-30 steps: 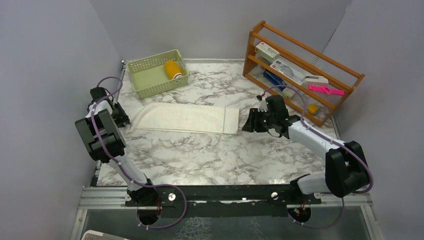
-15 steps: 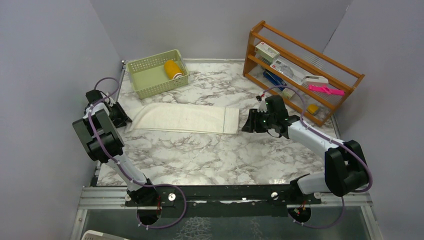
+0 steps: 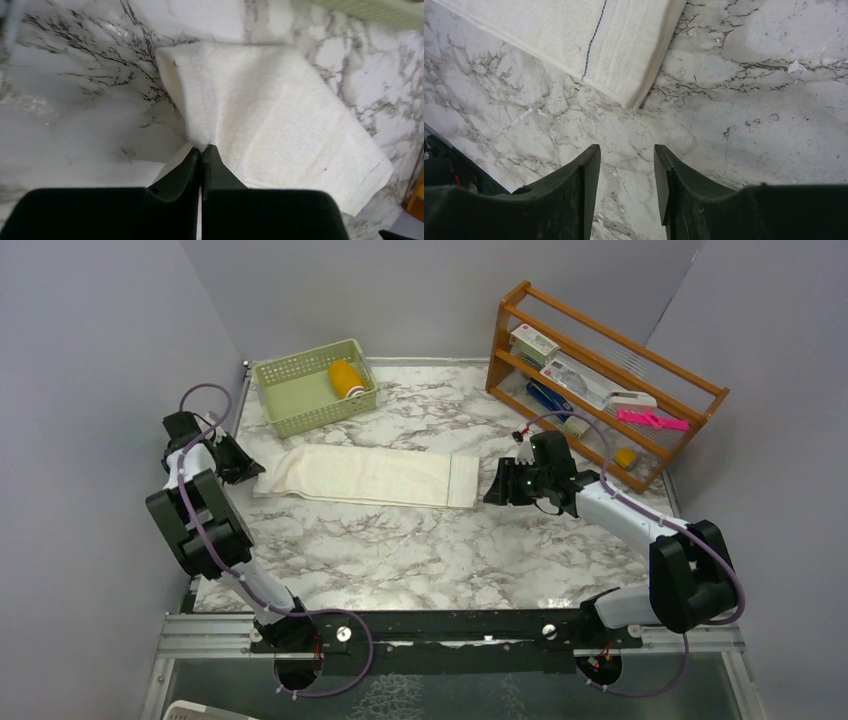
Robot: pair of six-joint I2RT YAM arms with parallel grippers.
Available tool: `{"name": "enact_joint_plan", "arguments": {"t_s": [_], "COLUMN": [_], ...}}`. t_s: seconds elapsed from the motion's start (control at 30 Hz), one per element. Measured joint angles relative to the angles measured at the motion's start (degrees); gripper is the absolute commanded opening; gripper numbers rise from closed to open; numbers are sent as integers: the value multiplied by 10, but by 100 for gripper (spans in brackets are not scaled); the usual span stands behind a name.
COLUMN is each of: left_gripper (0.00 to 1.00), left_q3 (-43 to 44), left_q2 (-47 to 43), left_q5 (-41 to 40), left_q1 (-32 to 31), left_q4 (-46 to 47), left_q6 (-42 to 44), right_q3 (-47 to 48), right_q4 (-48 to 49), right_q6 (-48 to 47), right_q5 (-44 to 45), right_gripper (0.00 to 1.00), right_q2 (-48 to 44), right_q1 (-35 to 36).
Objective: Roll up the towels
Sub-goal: Fold the towel at the center of the board.
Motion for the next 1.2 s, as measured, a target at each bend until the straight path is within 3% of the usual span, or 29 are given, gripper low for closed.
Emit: {"name": "enact_joint_plan", "arguments": {"t_s": [0.27, 0.37, 0.77, 1.0, 1.2], "left_gripper": [0, 0, 0, 0, 0], "left_q3": [61, 100, 137, 250, 298], "left_q2": [-209, -225, -144, -45, 48], "left_q5": [-81, -126, -309, -313, -309], "left_q1": [-9, -32, -274, -408, -493], "left_q4": [-23, -48, -163, -214, -240], "left_q6": [-18, -7, 17, -12, -23], "right_q3": [0, -1, -3, -6, -7], "right_q4": [0, 0, -17, -20, -33], "right_q6": [0, 0, -4, -3, -3], "right_q5": [0, 0, 7, 9, 18], "right_gripper": [45, 45, 45, 45, 45], "right_q2": [0, -1, -31, -31, -34], "right_q1": [0, 0, 0, 0, 0]}}
